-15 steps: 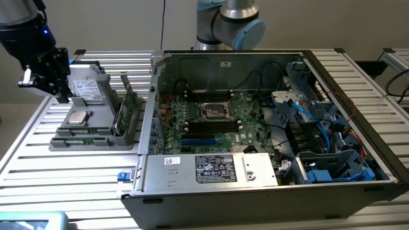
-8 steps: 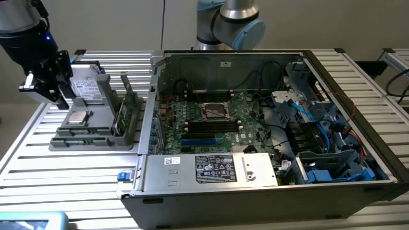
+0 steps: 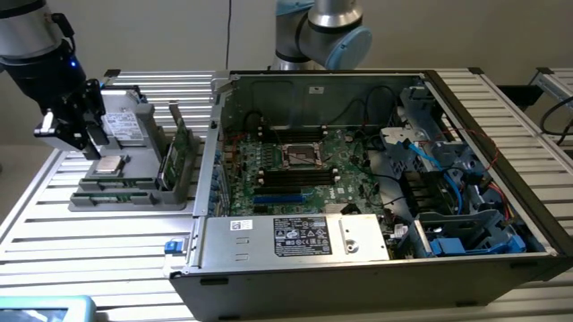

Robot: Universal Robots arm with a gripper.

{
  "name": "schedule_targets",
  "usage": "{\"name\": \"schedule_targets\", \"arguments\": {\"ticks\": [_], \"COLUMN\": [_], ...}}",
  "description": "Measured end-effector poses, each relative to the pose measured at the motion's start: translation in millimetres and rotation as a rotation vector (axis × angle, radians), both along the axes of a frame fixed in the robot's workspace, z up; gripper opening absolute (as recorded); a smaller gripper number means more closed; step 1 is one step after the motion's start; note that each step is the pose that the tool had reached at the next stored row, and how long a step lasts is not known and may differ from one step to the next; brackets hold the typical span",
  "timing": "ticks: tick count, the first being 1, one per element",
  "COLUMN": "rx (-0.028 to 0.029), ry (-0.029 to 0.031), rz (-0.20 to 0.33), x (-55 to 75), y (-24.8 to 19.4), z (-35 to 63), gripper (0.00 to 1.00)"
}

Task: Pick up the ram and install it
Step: 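Pick up the ram and move it above insertion slot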

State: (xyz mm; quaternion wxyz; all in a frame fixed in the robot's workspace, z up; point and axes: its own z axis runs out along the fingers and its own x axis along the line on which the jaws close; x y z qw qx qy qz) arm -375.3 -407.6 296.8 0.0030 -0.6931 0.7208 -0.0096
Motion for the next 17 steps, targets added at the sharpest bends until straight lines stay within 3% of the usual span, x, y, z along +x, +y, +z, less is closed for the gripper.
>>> {"name": "schedule_targets", "arguments": {"ticks": [7, 17], "rx": [0.0001, 0.0], "ry": [-0.0002, 0.0013], "rz": [0.007, 0.014], "x": [0.2, 4.4], "y": [-9.0, -12.1], "z": [-12.5, -30.4], "gripper": [0.42, 0.42]}}
